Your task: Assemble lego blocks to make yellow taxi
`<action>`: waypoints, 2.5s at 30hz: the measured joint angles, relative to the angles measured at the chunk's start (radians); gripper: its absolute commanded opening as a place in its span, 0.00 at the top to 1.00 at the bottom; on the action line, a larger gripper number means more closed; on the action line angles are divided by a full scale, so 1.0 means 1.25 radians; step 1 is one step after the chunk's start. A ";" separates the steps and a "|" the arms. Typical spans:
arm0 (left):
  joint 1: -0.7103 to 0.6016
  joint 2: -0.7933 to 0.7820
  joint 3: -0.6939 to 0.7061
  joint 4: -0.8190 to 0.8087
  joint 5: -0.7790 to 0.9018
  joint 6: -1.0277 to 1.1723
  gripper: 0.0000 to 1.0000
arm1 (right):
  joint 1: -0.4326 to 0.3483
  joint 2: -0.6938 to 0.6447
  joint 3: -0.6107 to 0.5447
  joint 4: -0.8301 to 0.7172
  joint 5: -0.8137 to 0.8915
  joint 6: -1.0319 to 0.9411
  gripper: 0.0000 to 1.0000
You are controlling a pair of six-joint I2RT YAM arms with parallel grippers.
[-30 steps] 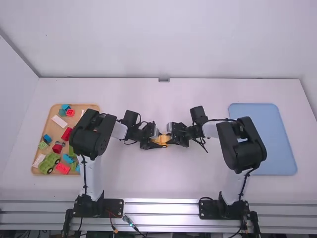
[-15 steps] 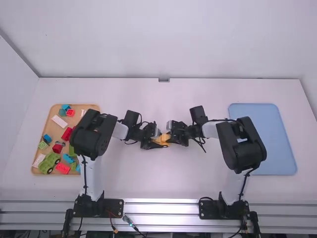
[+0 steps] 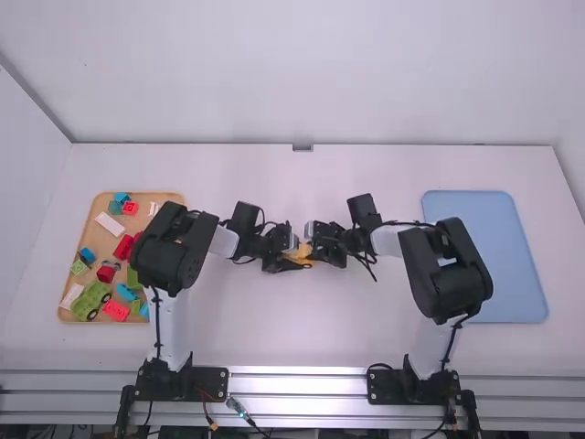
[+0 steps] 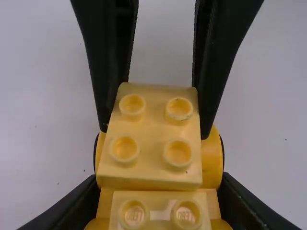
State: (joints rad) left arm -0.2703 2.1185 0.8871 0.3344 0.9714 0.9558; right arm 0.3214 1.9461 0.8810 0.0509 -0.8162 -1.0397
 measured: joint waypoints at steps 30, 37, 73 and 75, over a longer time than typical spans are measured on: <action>-0.014 -0.002 -0.040 0.067 0.008 -0.014 0.84 | 0.018 -0.004 -0.015 -0.043 -0.038 -0.045 0.23; -0.015 -0.002 -0.040 0.067 0.008 -0.013 0.84 | -0.020 -0.006 -0.014 -0.096 -0.100 -0.068 0.29; -0.017 -0.002 -0.040 0.072 0.001 -0.017 0.89 | -0.046 -0.042 -0.074 -0.016 -0.193 -0.054 1.00; -0.017 -0.002 -0.040 0.072 0.001 -0.017 0.89 | -0.055 -0.042 -0.067 -0.020 -0.207 -0.066 1.00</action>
State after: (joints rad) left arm -0.2920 2.1166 0.8375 0.4244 0.9722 0.9344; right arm 0.2523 1.8938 0.7971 0.0261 -1.0748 -1.1221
